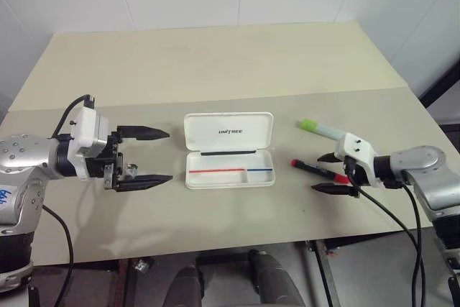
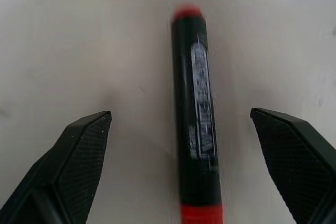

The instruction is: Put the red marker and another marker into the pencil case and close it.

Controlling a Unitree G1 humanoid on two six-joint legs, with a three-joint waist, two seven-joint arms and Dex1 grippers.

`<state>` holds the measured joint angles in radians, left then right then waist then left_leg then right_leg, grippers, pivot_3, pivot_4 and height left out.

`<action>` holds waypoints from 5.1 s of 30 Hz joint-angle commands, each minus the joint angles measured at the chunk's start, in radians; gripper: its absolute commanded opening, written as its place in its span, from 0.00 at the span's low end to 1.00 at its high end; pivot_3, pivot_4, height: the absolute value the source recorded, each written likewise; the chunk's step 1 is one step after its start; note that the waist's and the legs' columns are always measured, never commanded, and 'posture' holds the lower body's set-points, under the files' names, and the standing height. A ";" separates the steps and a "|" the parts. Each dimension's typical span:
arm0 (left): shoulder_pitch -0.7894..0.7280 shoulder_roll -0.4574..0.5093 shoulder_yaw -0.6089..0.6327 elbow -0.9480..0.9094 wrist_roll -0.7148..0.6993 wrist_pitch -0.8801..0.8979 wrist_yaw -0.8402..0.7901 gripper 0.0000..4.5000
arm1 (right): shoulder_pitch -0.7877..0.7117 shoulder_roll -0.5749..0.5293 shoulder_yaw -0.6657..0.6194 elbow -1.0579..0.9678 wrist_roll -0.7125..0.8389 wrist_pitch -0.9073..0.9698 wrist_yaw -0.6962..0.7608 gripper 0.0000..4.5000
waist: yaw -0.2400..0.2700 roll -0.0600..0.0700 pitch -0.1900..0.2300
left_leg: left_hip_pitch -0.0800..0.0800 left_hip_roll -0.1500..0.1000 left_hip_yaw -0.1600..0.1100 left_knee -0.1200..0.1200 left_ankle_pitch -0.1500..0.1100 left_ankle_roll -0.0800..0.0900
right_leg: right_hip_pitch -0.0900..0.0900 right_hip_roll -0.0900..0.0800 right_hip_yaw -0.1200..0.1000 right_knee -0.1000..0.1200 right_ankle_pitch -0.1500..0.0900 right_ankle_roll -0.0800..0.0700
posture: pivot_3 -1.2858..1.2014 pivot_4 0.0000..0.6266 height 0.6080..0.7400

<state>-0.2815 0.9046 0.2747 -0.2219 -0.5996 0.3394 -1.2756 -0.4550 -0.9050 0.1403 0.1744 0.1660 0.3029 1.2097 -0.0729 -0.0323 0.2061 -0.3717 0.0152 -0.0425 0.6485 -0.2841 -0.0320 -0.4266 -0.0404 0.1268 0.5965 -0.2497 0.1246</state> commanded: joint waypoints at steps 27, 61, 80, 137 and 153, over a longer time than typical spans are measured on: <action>-0.017 0.025 0.024 0.156 0.058 -0.197 -0.041 1.00 | -0.143 0.025 -0.040 -0.022 0.053 -0.069 0.080 0.13 | -0.014 -0.001 0.003 | 0.001 0.000 0.000 -0.001 0.000 0.000 | 0.001 0.000 0.001 0.000 0.004 0.006 | 0.52 0.24 1.00; 0.122 0.049 0.091 0.101 0.075 -0.209 0.007 1.00 | -0.477 0.500 0.276 0.113 -0.157 -0.160 0.019 0.42 | -0.014 0.000 0.003 | 0.000 0.003 -0.005 -0.003 -0.003 -0.002 | -0.005 0.000 -0.008 0.010 0.002 0.007 | 0.52 0.24 1.00; 0.123 0.091 0.088 0.121 0.139 -0.174 0.048 1.00 | -0.385 0.514 0.089 -0.169 0.255 -0.003 0.212 1.00 | -0.013 0.001 0.004 | 0.000 0.004 -0.008 -0.003 -0.003 -0.002 | -0.004 0.000 -0.011 0.011 0.001 0.006 | 0.52 0.24 1.00; -0.142 -0.028 0.003 -0.200 -0.149 0.271 0.357 1.00 | -0.823 0.217 0.055 1.175 -0.427 -0.357 -0.037 0.91 | -0.050 0.005 0.008 | 0.001 0.001 -0.004 -0.001 -0.002 -0.004 | -0.003 -0.001 -0.006 0.011 0.002 0.009 | 0.52 0.24 1.00; -0.174 -0.008 -0.011 -0.161 -0.106 0.250 0.337 1.00 | -0.814 0.228 0.030 1.169 -0.433 -0.371 0.047 0.24 | -0.068 0.005 0.008 | 0.001 0.001 -0.005 -0.001 -0.002 -0.004 | -0.002 0.000 -0.006 0.012 0.002 0.009 | 0.52 0.24 1.00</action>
<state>-0.4360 0.8825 0.2547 -0.3783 -0.7097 0.6106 -0.9314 -1.2503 -0.6726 0.1890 1.3510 -0.2709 -0.0495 1.2493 -0.1407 -0.0278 0.2141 -0.3704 0.0158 -0.0472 0.6475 -0.2862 -0.0365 -0.4290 -0.0409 0.1210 0.6081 -0.2475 0.1341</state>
